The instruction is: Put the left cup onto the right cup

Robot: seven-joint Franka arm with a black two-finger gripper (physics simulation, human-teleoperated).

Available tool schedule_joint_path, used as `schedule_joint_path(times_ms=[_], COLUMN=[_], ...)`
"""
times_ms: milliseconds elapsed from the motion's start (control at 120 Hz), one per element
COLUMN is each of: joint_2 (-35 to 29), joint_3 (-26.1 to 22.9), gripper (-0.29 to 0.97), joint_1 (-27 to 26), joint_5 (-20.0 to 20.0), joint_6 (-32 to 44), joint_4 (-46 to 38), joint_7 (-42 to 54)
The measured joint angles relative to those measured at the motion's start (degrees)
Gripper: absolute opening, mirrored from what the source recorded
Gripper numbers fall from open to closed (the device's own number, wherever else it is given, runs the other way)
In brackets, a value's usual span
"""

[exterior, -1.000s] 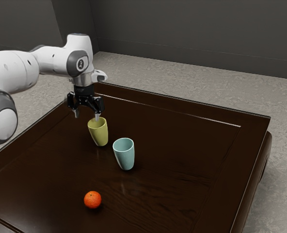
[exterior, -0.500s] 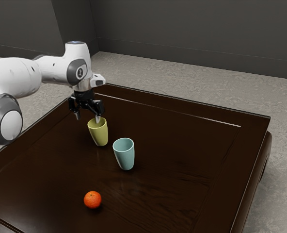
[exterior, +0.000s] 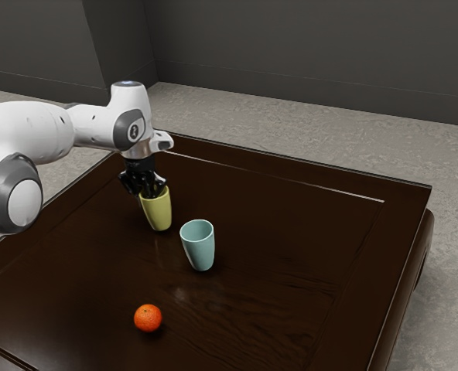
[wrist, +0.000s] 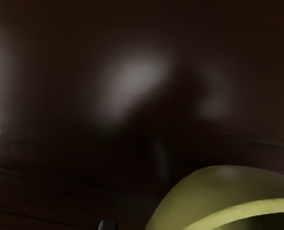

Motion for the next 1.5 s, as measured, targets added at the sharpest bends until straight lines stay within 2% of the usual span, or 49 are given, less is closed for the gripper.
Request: schedule_joint_path(times_ms=[250,533,700,825,1092,1500], joint_2=[-1.66,-10.47,-18.29,-21.89,-23.51,-22.93], joint_3=[0.0,-0.27,-2.62,-5.28,-9.39,-9.59], gripper=[-0.07,-0.09,-0.1,-0.1,-0.1,-0.1], joint_1=[-1.33,-4.55,-5.96,-6.7,-8.3,-7.87], joint_5=[1.2,2.37,2.47,2.48,2.24,2.57], joint_6=[0.05,-2.39,-3.67,-3.95,-2.95,-2.07], joint_4=[0.89,0.03,-7.47,-12.68,-18.58,-20.2], joint_7=[-0.56,-1.2,-2.48,-4.22,-8.6,-13.12])
